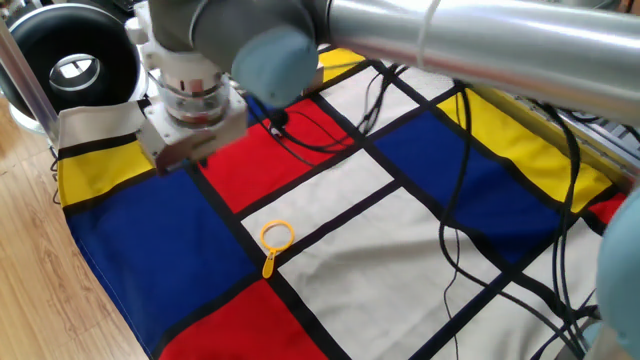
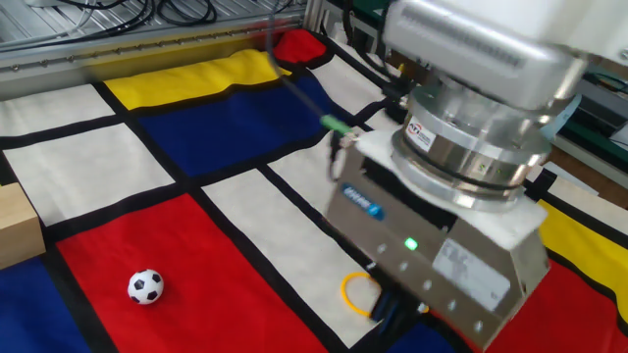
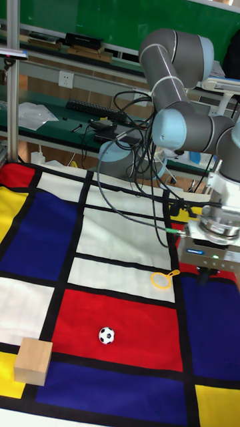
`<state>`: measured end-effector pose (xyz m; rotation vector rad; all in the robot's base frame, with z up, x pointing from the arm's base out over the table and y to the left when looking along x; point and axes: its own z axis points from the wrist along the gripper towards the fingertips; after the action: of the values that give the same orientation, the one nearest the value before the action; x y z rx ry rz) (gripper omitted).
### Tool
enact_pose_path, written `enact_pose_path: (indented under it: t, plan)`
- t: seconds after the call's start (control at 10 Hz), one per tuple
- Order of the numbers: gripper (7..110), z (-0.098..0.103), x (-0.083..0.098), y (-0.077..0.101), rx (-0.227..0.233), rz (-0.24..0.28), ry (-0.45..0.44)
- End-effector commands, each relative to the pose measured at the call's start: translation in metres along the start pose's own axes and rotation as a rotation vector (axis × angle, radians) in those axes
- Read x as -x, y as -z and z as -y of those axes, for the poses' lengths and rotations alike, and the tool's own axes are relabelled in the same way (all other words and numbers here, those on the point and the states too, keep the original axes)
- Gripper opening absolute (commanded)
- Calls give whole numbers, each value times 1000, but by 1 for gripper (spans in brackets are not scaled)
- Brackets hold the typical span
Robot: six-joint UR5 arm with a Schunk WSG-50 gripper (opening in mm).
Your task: Attach the bubble ring to the ball
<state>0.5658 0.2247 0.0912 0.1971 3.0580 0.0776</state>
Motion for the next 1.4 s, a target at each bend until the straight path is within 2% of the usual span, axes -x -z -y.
enact_pose_path:
  t: [0.0, 0.1, 0.2, 0.3, 0.4, 0.5, 0.6, 0.7, 0.8, 0.9, 1.0, 1.2, 1.3]
  plan:
    - [7, 45, -44, -24, -107, -59, -86]
    - [7, 53, -35, -22, -138, -25, -106]
    - [7, 47, -30, -22, -114, -8, -121]
    - [7, 30, -29, -24, -44, -7, -156]
    - [7, 28, -32, -24, -36, -21, -175]
    - [7, 45, -22, -23, -105, 24, -88]
    - [7, 60, 5, -19, -162, 130, -26]
    - [7, 56, 36, -13, -145, 256, -40]
    - [7, 35, 47, -13, -42, 302, -148]
    - [7, 30, 56, -10, -11, 338, -202]
    - [7, 29, 48, -13, -1, 304, -268]
    - [7, 39, -8, -26, -63, 96, -367]
    - [7, 33, -35, -42, -60, 47, -417]
